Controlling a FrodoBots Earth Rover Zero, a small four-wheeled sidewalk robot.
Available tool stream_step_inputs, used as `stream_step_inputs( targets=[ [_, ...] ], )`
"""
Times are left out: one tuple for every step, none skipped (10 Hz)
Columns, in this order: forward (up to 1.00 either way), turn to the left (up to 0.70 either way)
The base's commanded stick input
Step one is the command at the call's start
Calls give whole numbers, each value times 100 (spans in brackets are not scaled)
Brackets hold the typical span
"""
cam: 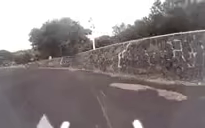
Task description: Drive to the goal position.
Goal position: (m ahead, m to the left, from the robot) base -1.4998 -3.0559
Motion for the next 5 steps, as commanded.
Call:
stream_step_inputs(
  targets=[
    [0, -50],
    [0, -50],
    [0, -50],
    [0, -50],
    [0, -50]
  ],
)
